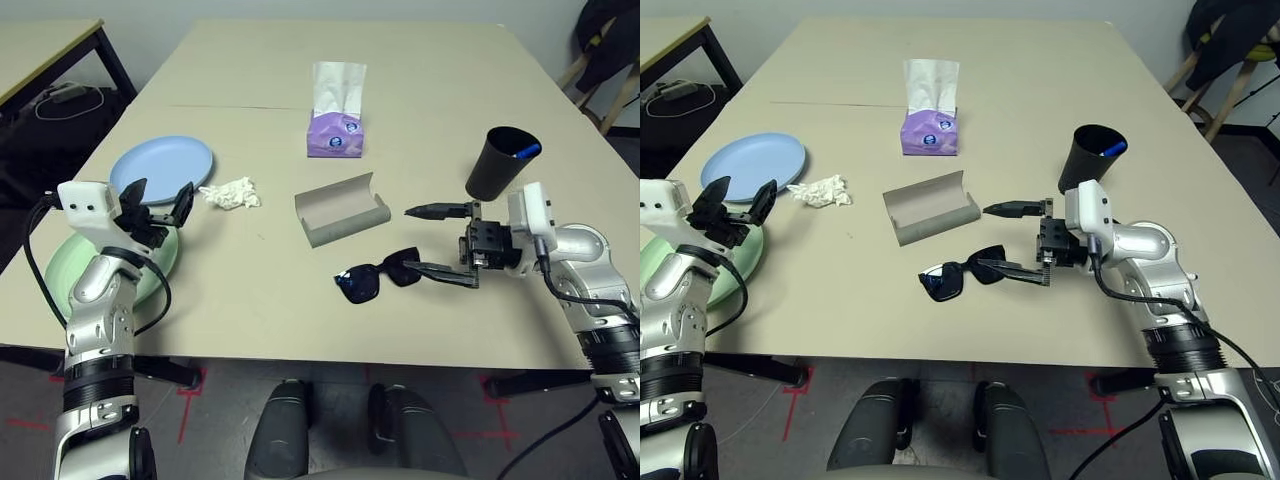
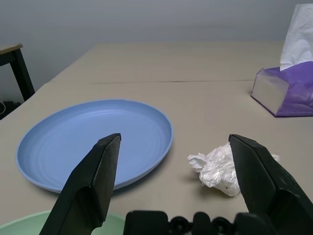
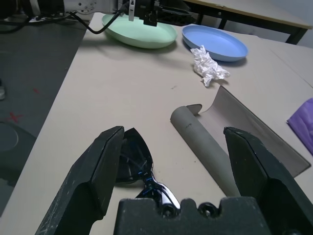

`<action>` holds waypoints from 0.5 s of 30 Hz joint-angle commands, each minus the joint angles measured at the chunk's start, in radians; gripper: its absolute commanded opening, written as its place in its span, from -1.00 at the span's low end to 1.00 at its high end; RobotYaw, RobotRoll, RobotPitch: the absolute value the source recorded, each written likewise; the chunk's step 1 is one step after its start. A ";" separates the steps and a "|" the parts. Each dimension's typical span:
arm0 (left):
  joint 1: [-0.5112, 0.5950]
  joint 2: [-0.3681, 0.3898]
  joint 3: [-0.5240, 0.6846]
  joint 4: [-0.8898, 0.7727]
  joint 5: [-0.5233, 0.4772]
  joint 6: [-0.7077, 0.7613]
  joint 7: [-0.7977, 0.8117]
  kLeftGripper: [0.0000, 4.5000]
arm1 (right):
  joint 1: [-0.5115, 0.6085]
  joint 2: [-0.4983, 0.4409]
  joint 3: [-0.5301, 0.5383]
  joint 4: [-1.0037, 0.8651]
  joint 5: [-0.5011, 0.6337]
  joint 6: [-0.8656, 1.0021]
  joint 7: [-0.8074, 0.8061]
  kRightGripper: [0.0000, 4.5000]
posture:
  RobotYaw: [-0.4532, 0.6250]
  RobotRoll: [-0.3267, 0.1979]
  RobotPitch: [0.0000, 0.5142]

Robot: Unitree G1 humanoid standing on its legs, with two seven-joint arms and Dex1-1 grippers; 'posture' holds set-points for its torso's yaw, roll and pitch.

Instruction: Organize and tidy the items on the table.

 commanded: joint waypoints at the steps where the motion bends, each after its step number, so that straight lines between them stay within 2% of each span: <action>1: 0.015 0.009 -0.002 -0.048 -0.007 0.029 0.004 1.00 | 0.000 -0.015 0.014 -0.028 0.015 0.040 0.017 0.98 | 0.10 0.25 -0.47; 3: 0.015 0.018 0.004 -0.063 -0.012 0.046 0.003 1.00 | 0.005 -0.016 0.012 -0.044 0.019 0.057 0.016 0.98 | 0.11 0.25 -0.46; 7: 0.015 0.133 -0.006 -0.048 0.043 0.204 0.024 1.00 | 0.009 -0.011 0.008 -0.067 0.020 0.075 0.008 0.98 | 0.11 0.25 -0.46; 10: -0.005 0.183 0.027 -0.057 0.019 0.279 0.040 1.00 | 0.013 -0.011 0.008 -0.082 0.023 0.088 0.002 0.98 | 0.11 0.25 -0.46; 15: -0.007 0.249 0.085 -0.070 -0.025 0.494 0.076 1.00 | 0.023 -0.011 0.008 -0.105 0.025 0.101 -0.010 0.98 | 0.10 0.25 -0.45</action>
